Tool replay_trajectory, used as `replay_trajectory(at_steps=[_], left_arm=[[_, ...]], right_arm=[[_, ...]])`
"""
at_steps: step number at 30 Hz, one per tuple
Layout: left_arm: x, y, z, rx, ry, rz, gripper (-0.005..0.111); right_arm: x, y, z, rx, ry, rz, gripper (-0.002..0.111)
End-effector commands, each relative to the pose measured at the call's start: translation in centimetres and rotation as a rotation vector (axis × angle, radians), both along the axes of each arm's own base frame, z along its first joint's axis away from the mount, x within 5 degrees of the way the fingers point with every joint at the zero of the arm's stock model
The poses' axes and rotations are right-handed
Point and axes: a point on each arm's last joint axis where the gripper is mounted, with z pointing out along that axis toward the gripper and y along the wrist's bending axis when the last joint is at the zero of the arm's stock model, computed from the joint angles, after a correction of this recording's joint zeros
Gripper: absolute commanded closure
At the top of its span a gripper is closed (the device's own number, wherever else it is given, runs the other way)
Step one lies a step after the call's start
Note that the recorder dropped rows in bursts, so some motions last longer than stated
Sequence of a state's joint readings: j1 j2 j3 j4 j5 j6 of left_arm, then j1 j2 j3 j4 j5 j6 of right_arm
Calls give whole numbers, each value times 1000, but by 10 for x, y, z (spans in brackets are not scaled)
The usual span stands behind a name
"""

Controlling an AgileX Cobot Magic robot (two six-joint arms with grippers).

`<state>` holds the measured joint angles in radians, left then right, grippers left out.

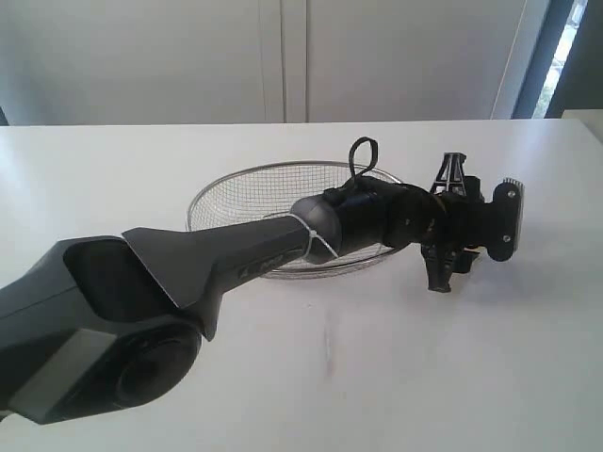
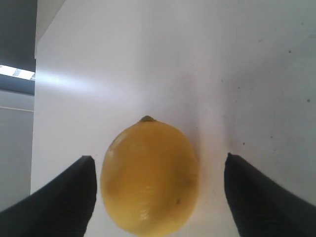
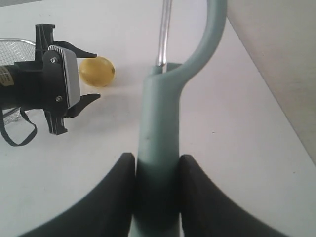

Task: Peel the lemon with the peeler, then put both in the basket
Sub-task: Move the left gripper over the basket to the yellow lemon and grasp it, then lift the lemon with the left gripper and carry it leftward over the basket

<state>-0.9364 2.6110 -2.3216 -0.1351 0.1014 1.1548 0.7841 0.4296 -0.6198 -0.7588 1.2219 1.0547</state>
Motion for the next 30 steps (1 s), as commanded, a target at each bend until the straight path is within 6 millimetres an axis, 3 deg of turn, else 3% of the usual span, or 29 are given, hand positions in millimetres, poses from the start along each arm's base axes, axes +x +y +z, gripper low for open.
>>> replay_trajectory(at_steps=[1,26,28,30], left_arm=[[9,6,4,-18,6,26,32],[14,-2,-16,-49,39,47,35],[14,-2,-16,-47,38,45,39],[13,-3,-16,-36,17,31,51]], right_arm=[[0,-3,4,-12,-27,-11,108],[0,-3,4,-14,-29,-12,108],[0,-3,4,-15,-30,-13,108],[0,-3,4,-18,-33,-14,108]])
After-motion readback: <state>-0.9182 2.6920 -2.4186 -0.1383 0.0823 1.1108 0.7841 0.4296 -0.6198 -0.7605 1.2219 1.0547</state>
